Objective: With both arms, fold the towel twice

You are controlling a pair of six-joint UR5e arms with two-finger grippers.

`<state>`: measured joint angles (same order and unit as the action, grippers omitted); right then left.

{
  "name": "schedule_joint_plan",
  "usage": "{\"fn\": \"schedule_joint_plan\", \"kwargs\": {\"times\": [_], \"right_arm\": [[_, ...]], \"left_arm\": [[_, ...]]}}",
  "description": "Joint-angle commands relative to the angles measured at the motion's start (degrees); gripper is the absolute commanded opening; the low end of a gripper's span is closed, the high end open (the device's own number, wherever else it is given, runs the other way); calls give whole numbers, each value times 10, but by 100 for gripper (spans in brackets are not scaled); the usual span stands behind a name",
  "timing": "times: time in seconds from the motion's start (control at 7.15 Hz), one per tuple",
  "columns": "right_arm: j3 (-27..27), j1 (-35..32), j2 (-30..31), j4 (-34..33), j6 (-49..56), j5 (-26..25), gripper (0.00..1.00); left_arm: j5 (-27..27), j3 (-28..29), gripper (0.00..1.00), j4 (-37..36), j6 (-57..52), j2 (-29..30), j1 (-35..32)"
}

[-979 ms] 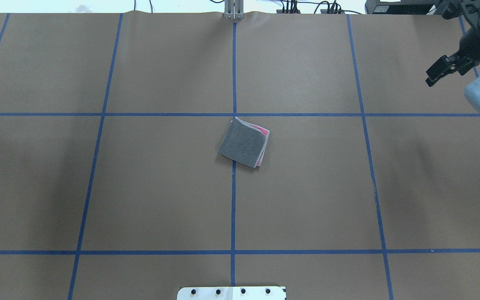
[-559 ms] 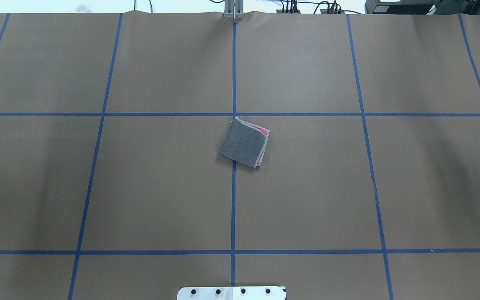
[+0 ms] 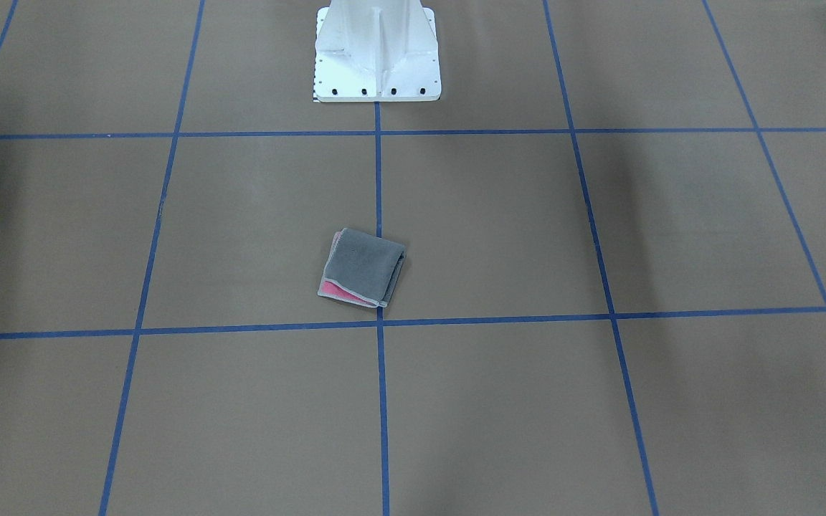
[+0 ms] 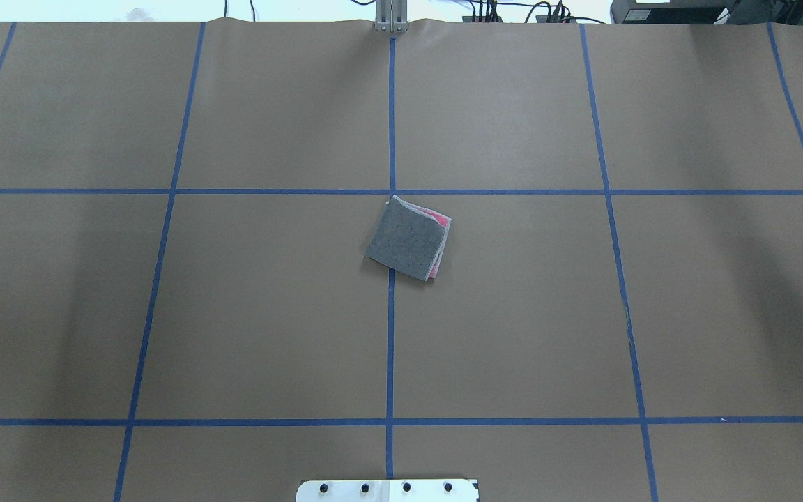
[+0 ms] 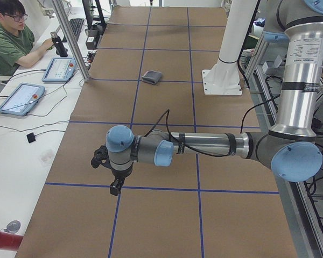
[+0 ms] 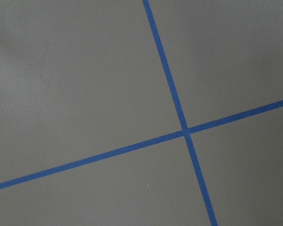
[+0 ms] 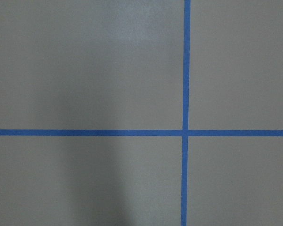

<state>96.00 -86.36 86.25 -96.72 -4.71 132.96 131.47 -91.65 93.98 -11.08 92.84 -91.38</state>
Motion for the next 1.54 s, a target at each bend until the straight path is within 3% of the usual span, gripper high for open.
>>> {"fn": "schedule_joint_plan", "kwargs": {"times": [0.0, 0.42, 0.7, 0.84, 0.98, 1.4], "right_arm": [[-2, -4, 40, 10, 35, 2, 99], [-16, -17, 69, 66, 35, 12, 99], [8, -46, 51, 49, 33, 37, 99], [28, -46, 33, -12, 32, 32, 99], [30, -46, 36, -29, 37, 32, 99], [24, -46, 39, -28, 39, 34, 99]], "left_arm": [[0, -43, 100, -27, 3, -19, 1], [1, -40, 100, -27, 2, -22, 2], [1, -36, 100, -26, 2, -21, 2], [1, -37, 100, -27, 2, -21, 2], [1, -36, 100, -27, 2, -21, 2], [1, -37, 100, -26, 2, -21, 2]]}}
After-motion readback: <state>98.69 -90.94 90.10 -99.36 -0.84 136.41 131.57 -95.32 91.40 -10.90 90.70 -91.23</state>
